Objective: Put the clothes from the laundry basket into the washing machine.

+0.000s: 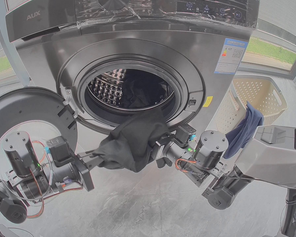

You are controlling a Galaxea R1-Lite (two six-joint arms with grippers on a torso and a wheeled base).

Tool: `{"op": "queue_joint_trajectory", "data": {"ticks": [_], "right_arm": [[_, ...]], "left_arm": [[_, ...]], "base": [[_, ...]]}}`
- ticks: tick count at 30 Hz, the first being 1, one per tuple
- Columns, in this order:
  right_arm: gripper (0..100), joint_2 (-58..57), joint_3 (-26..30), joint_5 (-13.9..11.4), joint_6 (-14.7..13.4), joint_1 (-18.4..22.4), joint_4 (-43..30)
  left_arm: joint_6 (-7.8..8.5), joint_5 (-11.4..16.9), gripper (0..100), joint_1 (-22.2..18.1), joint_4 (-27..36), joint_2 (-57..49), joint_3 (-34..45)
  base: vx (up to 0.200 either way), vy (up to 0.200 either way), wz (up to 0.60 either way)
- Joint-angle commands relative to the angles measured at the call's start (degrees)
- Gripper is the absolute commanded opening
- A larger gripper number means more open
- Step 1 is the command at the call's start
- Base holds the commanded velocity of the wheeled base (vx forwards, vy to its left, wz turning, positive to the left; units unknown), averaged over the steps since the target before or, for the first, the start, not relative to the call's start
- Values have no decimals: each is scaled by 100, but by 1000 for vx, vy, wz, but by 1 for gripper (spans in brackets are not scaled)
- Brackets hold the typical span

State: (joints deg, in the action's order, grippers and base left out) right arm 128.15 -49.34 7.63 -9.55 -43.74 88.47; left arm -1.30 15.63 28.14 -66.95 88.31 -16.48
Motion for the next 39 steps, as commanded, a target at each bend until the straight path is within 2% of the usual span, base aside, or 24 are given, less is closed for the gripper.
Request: {"op": "queue_joint_trajectory", "data": {"ticks": [1, 6, 11, 12, 17, 21, 23, 26, 34, 39], "right_arm": [[0, -185, 3, 2, -3, -100, -22], [0, -132, 82, 2, -12, -144, -22], [0, -132, 73, 2, -12, -161, -5], [0, -141, 73, 2, -12, -170, -5], [0, -176, 56, 2, -12, -179, -5], [0, -185, 47, 2, -3, -170, 4], [0, -185, 29, 2, -3, -170, 4], [0, -185, 20, 2, -3, -170, 4], [0, -185, 3, 2, -3, -161, 4], [0, -185, -94, 2, 5, -135, -40]], "left_arm": [[157, 133, 0, 78, -20, 468, 339], [183, 169, 0, 25, -143, 767, 400], [183, 177, 0, 25, -573, 978, 532], [183, 177, 100, 25, -591, 987, 541], [157, 169, 100, 25, -767, 1189, 585], [210, 169, 100, 60, -793, 1364, 866], [473, 177, 100, 96, -881, 1549, 1130], [702, 274, 100, 122, -1048, 1778, 1341], [948, 467, 100, 131, -1567, 2252, 1639], [965, 494, 100, 131, -1593, 2261, 1648]], "base": [[0, 0, 0], [0, 0, 0], [0, 0, 0], [0, 0, 0], [0, 0, 0], [0, 0, 0], [0, 0, 0], [0, 0, 0], [0, 0, 0], [0, 0, 0]]}}
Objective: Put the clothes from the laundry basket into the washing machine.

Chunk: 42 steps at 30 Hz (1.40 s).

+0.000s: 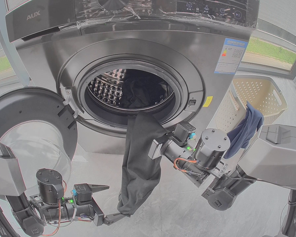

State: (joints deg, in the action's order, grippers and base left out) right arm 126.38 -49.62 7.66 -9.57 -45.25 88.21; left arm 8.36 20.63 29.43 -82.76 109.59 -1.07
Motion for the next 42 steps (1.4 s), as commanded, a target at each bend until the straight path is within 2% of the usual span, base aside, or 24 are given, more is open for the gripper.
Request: {"op": "queue_joint_trajectory", "data": {"ticks": [1, 10, 21, 25, 27, 28, 29, 30, 31, 37, 42], "right_arm": [[0, -8, -83, -1, 8, 34, -23], [0, 53, -461, -10, 17, 298, -111], [0, 71, -426, -10, -1, 219, -50], [0, 18, -382, -45, 8, -28, -14], [0, -8, -373, -54, 17, -142, -14], [0, -8, -365, -54, 17, -151, -14], [0, -43, -365, -71, 25, -230, -14], [0, -70, -365, -80, 34, -274, -23], [0, -78, -373, -80, 43, -282, -23], [0, -70, -426, -106, 52, -423, -50], [0, -87, -400, -98, 52, -485, -32]], "left_arm": [[-1, -6, 100, -7, -29, 141, 98], [16, -6, 100, 63, -109, 352, 107], [-10, 12, 100, 89, -548, 379, 81], [-116, 29, 100, 151, -583, 414, -315], [-283, 20, 100, 160, -583, 440, -376], [-291, 20, 100, 160, -592, 449, -394], [-467, 12, 100, 160, -592, 519, -552], [-546, 38, 100, 151, -592, 563, -710], [-564, 38, 100, 133, -592, 572, -763], [-994, -6, 100, 151, -601, 923, -1615], [-1021, -208, 100, 133, -601, 1301, -2099]], "base": [[0, 0, 0], [0, 0, 0], [0, 0, 0], [0, 0, 0], [0, 0, 0], [0, 0, 0], [0, 0, 0], [0, 0, 0], [0, 0, 0], [0, 0, 0], [0, 0, 0]]}}
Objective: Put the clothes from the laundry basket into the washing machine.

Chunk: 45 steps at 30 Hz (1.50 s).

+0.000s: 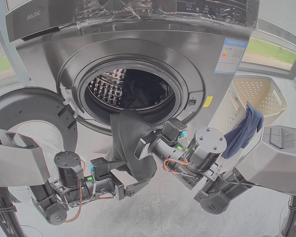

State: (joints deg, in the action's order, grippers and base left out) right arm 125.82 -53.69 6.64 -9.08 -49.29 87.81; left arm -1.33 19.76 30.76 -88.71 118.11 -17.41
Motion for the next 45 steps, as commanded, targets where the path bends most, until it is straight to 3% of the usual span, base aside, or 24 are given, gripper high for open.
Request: {"op": "queue_joint_trajectory", "data": {"ticks": [1, 10, 14, 18, 26, 27, 33, 38, 45], "right_arm": [[0, -31, 7, 4, 3, -81, 8], [0, -40, 16, 12, -6, -195, 17], [0, -40, 34, 39, -6, -239, 17], [0, -101, 60, 65, -15, -239, 17], [0, -216, 210, 74, -41, -222, 26], [0, -216, 254, 83, -50, -204, 26], [0, -277, 394, 91, -76, -90, 52], [0, -330, 561, 109, -155, 174, 35], [0, -268, 728, 109, -243, 455, 61]], "left_arm": [[-52, -130, 100, 0, -6, 458, -500], [-69, -535, 100, -61, -6, 810, -1344], [-69, -587, 100, -184, -6, 977, -1608], [-69, -842, 100, -281, -6, 1082, -1889], [-60, -904, 100, -351, -6, 1302, -2126], [-60, -939, 0, -351, -6, 1293, -2162], [-96, -1106, 0, -430, -15, 1161, -2311], [-421, -1106, 0, -430, -6, 669, -2223], [-597, -1071, 0, -386, -6, -254, -1450]], "base": [[0, 0, 0], [0, 0, 0], [0, 0, 0], [0, 0, 0], [0, 0, 0], [0, 0, 0], [0, 0, 0], [0, 0, 0], [0, 0, 0]]}}
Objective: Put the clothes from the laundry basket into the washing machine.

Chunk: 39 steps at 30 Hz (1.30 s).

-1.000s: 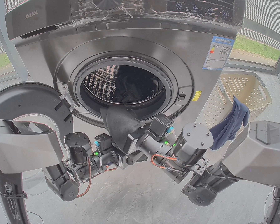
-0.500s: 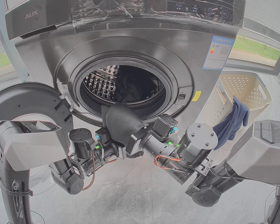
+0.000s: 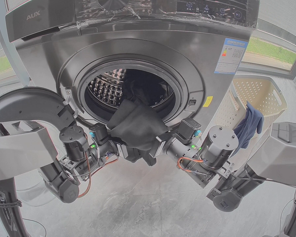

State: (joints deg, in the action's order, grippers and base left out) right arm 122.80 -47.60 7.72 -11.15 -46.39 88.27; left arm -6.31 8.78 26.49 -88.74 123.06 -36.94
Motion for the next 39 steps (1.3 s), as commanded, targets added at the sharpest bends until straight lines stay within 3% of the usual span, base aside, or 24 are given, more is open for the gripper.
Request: {"op": "queue_joint_trajectory", "data": {"ticks": [1, 6, 7, 20, 21, 26, 30, 31, 32, 33, 35, 39], "right_arm": [[0, 43, 120, 2, -27, 165, 6], [0, 51, 129, 2, -27, 139, -3], [0, 192, 129, 2, -27, 147, -3], [0, 403, 93, -16, -18, 59, 23], [100, 385, 76, -25, -36, 24, 32], [100, 60, 436, -51, 43, -2, 32], [100, -669, 1719, -394, 298, -125, 32], [100, -669, 1719, -394, 298, -125, 32], [100, -986, 2361, -605, 377, -257, 32], [100, -1091, 2590, -631, 386, -292, 32], [100, -1311, 3003, -657, 377, -345, 32], [100, -1425, 3249, -666, 412, -336, 32]], "left_arm": [[-107, 45, 0, 40, -3, -854, 644], [-116, 54, 0, 32, -3, -1109, 934], [-291, 45, 0, 40, -3, -1320, 1083], [-318, 36, 0, 93, -3, -1320, 1127], [-318, 28, 0, 93, -3, -1302, 1127], [-327, -8, 0, 128, -3, -1311, 1136], [-327, -104, 0, 172, -3, -1496, 1312], [-327, -104, 0, 172, -3, -1496, 1312], [-318, -175, 0, 181, -3, -1628, 1453], [-327, -192, 0, 207, -3, -1698, 1523], [-335, -210, 0, 225, 5, -1874, 1646], [-344, -254, 0, 225, -3, -1944, 1690]], "base": [[0, 0, 0], [0, 0, 0], [0, 0, 0], [0, 0, 0], [0, 0, 0], [0, 0, 0], [0, 0, 0], [0, 0, 0], [0, 0, 0], [0, 0, 0], [0, 0, 0], [0, 0, 0]]}}
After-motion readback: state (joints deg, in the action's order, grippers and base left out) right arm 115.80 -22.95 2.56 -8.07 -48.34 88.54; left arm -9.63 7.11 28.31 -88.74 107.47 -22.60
